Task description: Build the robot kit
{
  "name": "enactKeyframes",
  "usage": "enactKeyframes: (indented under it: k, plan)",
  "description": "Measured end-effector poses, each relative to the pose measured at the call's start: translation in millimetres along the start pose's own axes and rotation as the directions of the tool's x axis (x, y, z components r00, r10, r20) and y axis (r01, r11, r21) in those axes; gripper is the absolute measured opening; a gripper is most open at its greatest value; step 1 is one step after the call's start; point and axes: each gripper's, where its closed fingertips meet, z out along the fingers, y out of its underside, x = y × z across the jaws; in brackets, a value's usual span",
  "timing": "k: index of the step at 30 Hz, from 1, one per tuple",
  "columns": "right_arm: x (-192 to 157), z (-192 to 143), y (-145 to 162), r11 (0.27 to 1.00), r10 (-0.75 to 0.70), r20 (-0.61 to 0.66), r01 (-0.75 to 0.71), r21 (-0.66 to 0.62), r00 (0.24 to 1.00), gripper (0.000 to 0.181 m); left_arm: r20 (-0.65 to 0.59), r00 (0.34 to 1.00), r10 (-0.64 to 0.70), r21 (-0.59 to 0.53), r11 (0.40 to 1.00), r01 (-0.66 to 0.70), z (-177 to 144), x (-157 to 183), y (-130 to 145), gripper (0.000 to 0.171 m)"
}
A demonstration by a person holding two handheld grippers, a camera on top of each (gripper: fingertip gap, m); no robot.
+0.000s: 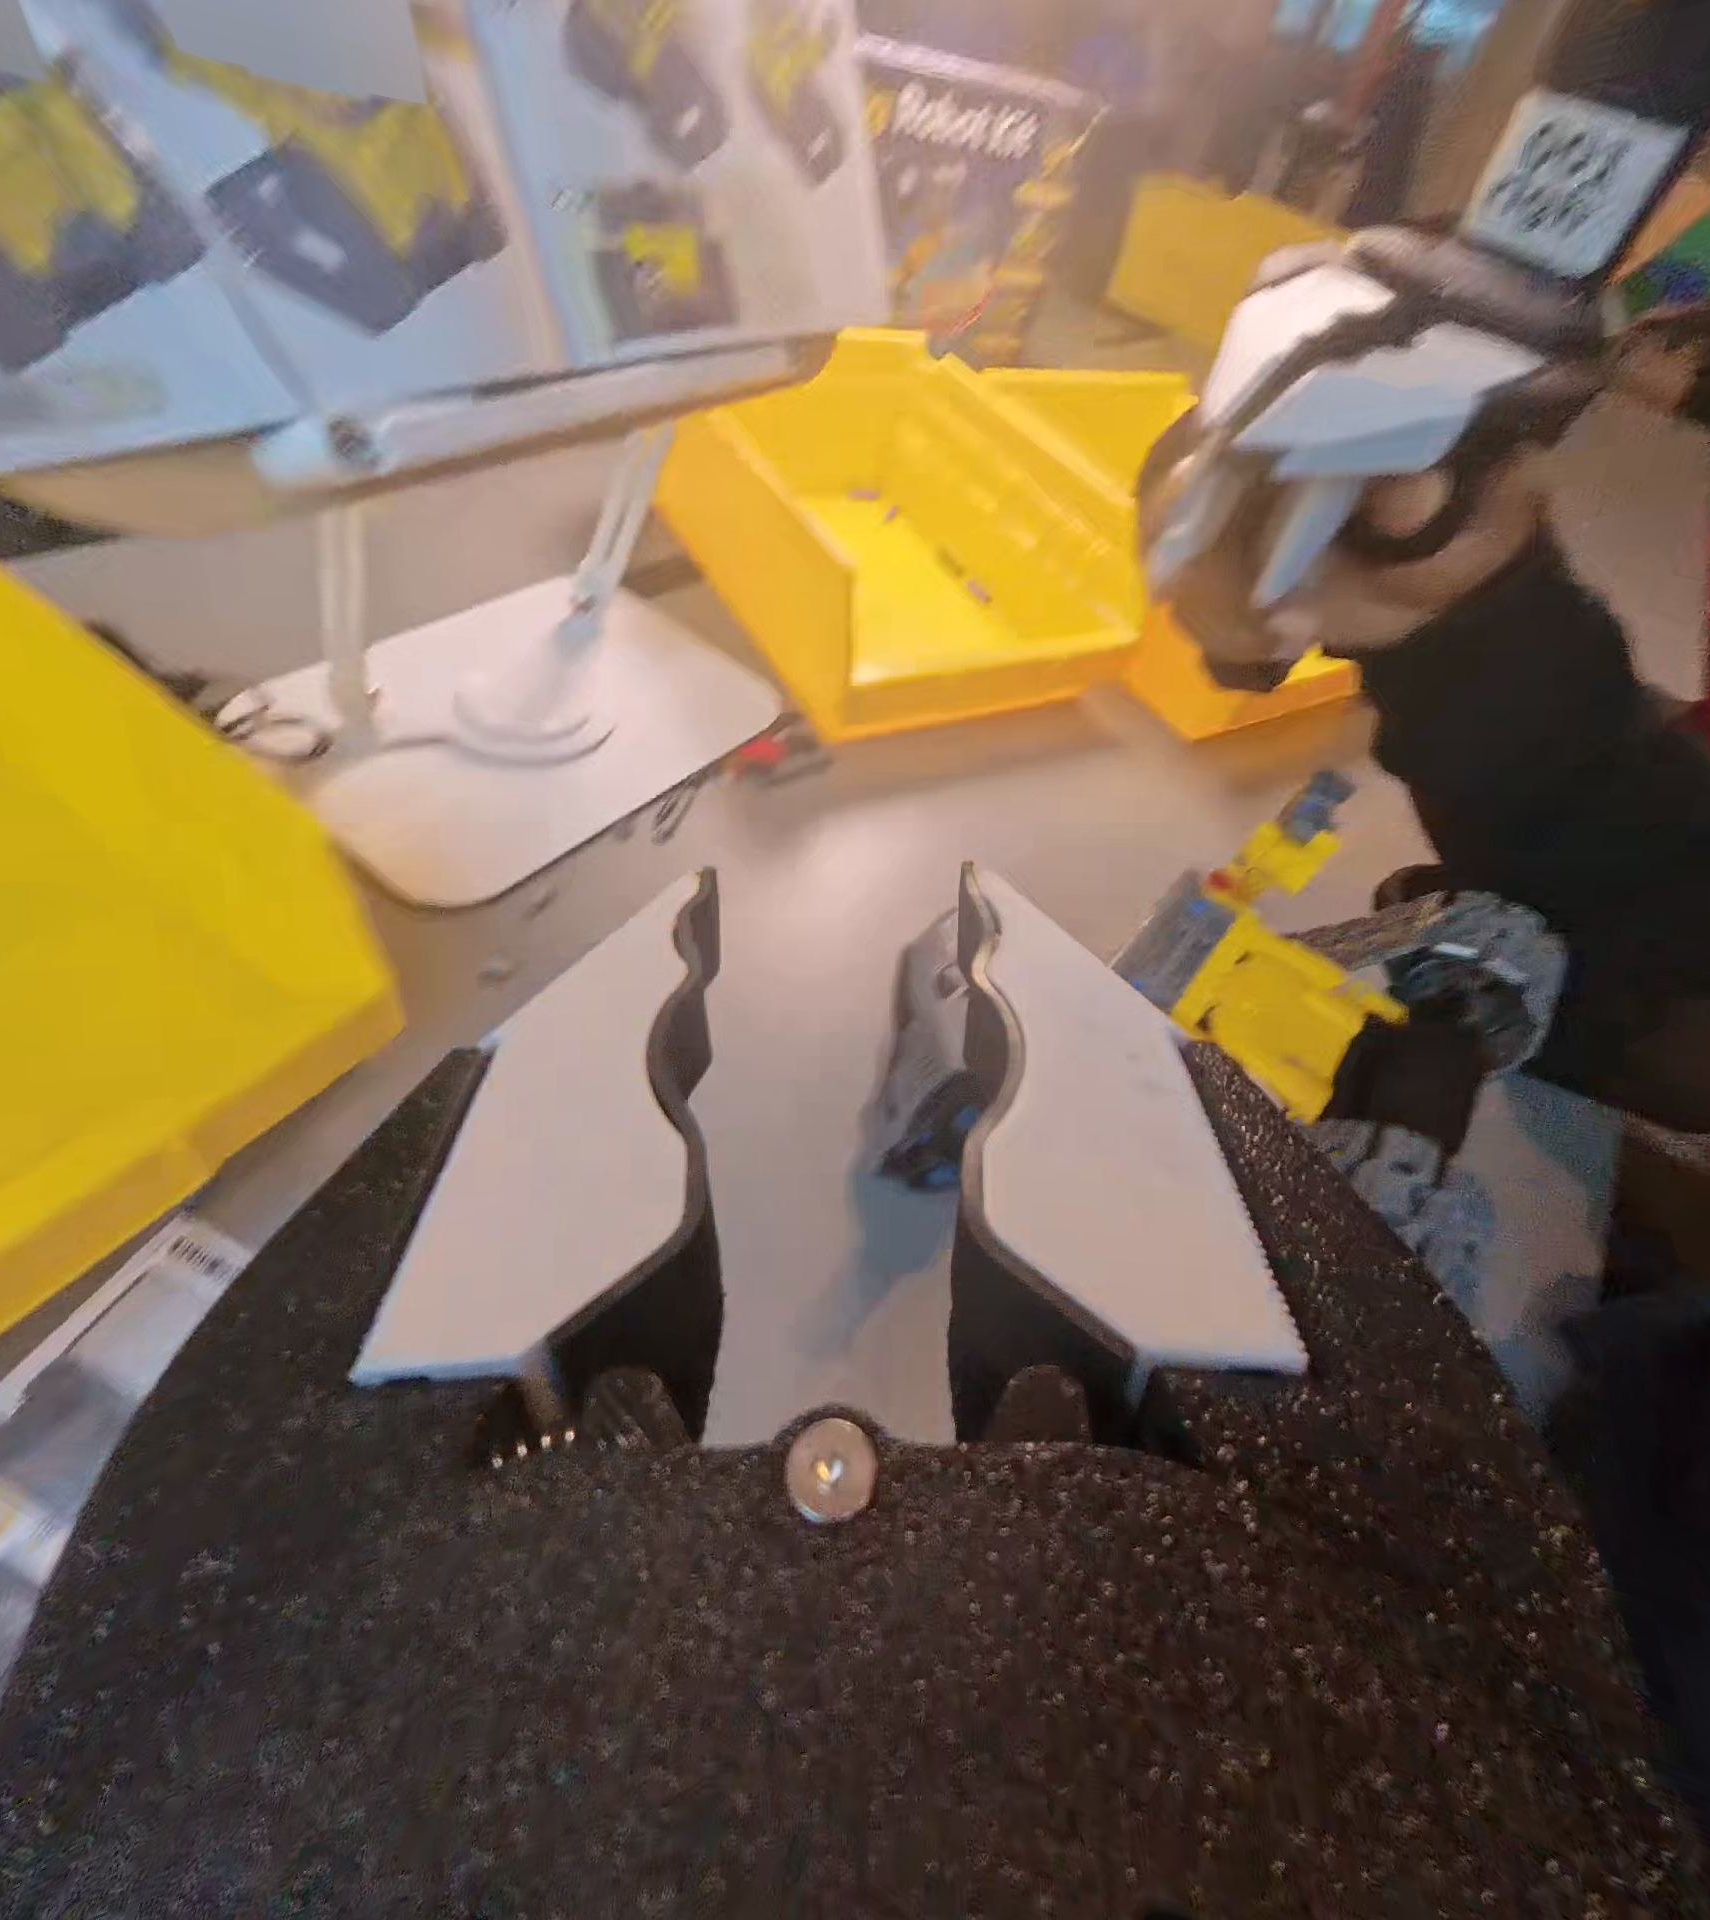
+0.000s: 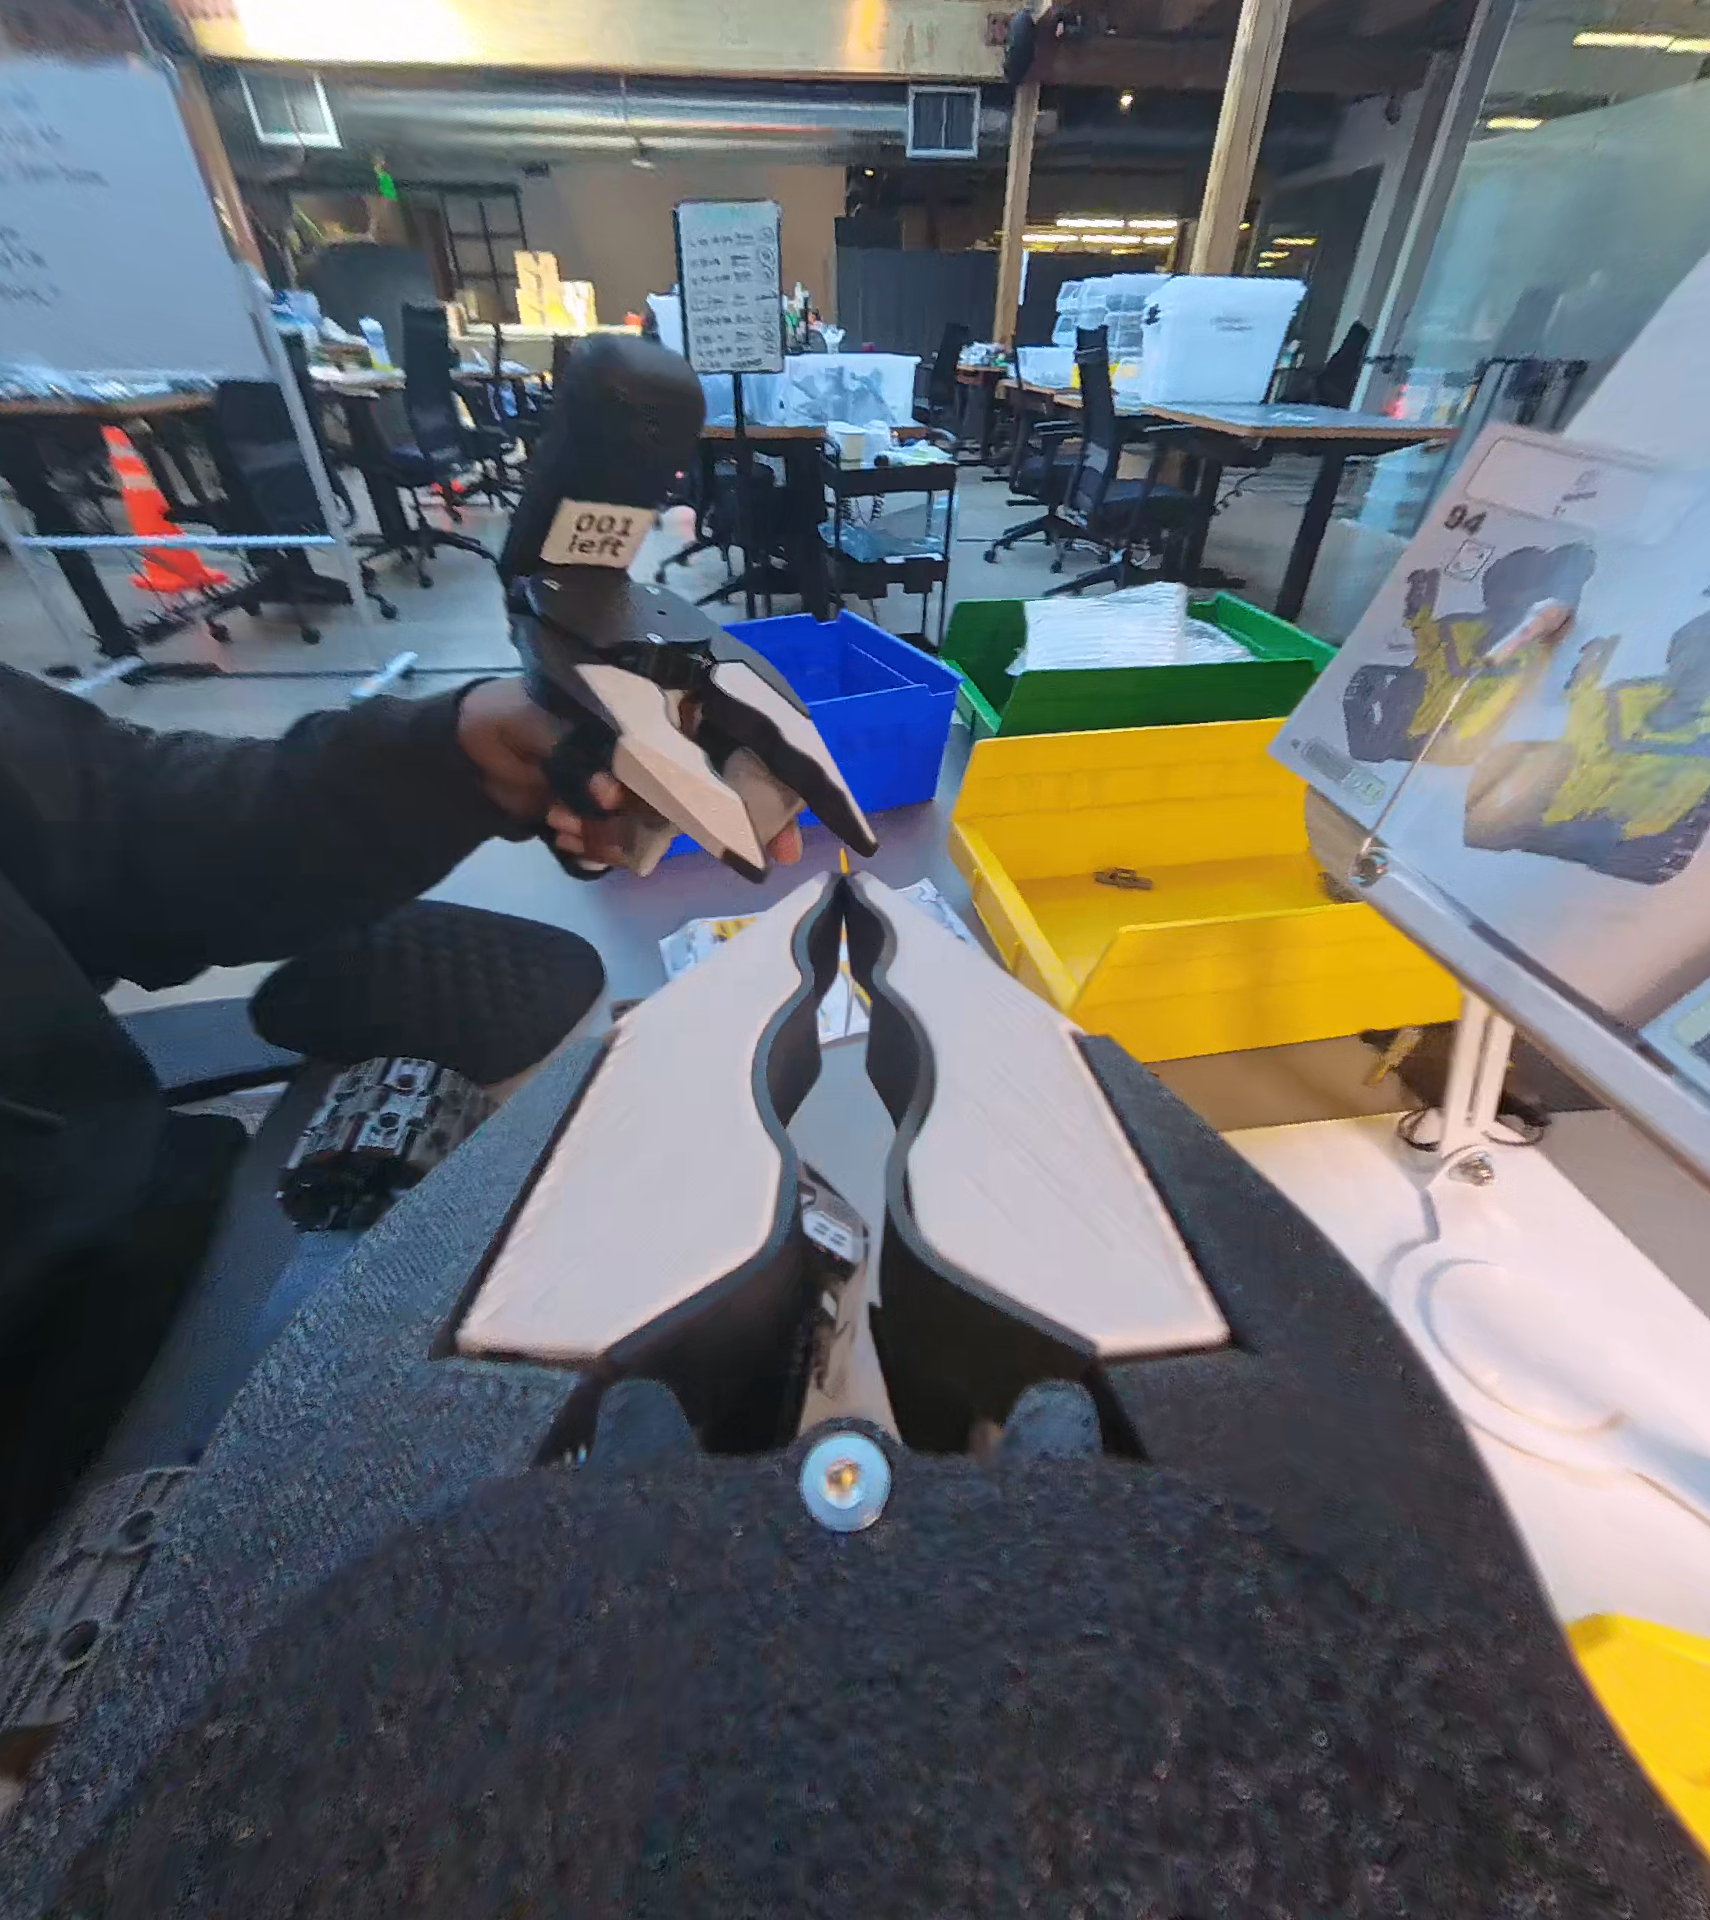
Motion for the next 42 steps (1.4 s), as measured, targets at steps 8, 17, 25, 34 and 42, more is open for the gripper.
enactKeyframes:
  k: [8,17,25,34,42]
  plan:
    - [-6.5,11.7,-19.7,0.998,0.001,-0.079,0.005,0.068,0.997,0.0,0.0,0.983,0.185,0.207,0.961,-0.181,40.0,60.1,-43.2,0.028]
    - [-25.9,12.2,-18.7,0.992,-0.123,-0.005,0.123,0.038,0.992,0.0,-0.109,0.962,0.251,0.331,0.922,-0.203,21.4,76.1,-61.7,0.007]
    - [-45.6,15.9,-13.6,0.985,-0.173,0.083,0.172,0.014,0.981,0.0,-0.178,0.916,0.359,0.342,0.896,-0.285,13.9,90.9,-60.1,0.007]
    - [-53.4,14.4,-17.7,0.985,-0.168,0.123,0.164,0.045,0.978,0.0,-0.241,0.88,0.41,0.358,0.88,-0.312,7.6,101.5,-60.5,0.0]
    - [-57.4,2.3,-32.5,0.982,-0.151,0.166,0.128,0.141,0.974,0.019,-0.31,0.865,0.396,0.537,0.823,-0.184,-16.4,99.3,-95.4,0.0]
